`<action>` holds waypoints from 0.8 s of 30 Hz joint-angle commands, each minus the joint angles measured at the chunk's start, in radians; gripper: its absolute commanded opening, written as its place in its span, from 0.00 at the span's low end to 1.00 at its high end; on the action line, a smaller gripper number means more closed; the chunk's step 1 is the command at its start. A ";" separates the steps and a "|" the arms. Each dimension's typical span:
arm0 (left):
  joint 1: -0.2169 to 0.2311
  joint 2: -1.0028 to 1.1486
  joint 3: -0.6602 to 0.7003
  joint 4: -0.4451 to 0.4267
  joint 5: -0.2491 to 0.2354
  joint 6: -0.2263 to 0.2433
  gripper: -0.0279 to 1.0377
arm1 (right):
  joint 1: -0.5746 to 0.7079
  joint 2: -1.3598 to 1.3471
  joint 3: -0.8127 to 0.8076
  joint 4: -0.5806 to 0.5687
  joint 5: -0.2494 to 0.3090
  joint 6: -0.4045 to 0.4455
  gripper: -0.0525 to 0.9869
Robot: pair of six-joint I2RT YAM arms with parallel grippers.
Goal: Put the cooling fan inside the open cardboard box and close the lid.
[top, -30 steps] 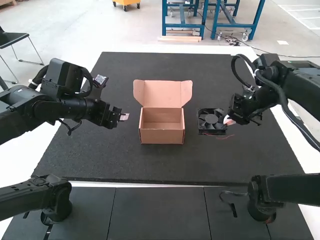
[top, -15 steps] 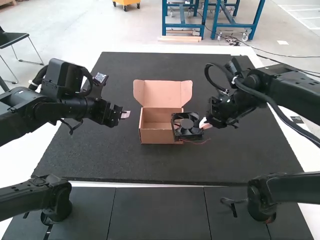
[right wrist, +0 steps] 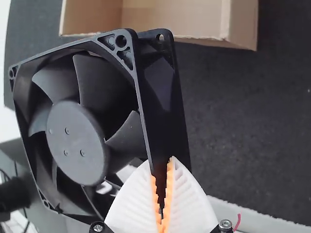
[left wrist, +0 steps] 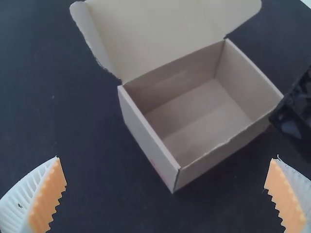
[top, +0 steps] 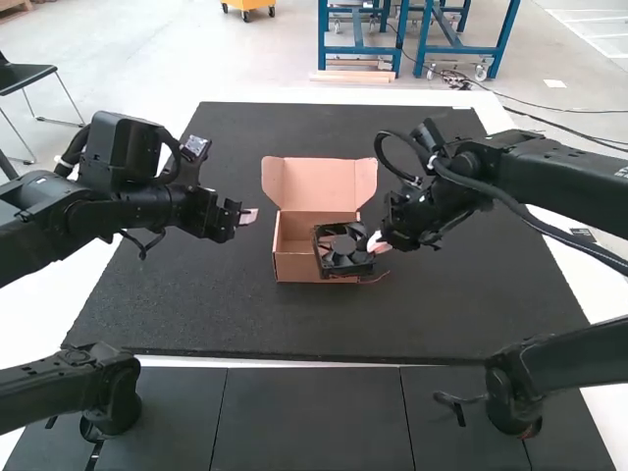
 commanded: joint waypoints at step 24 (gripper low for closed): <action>-0.002 -0.017 -0.010 0.057 -0.004 -0.069 0.93 | 0.102 0.279 0.189 0.239 -0.005 0.114 0.03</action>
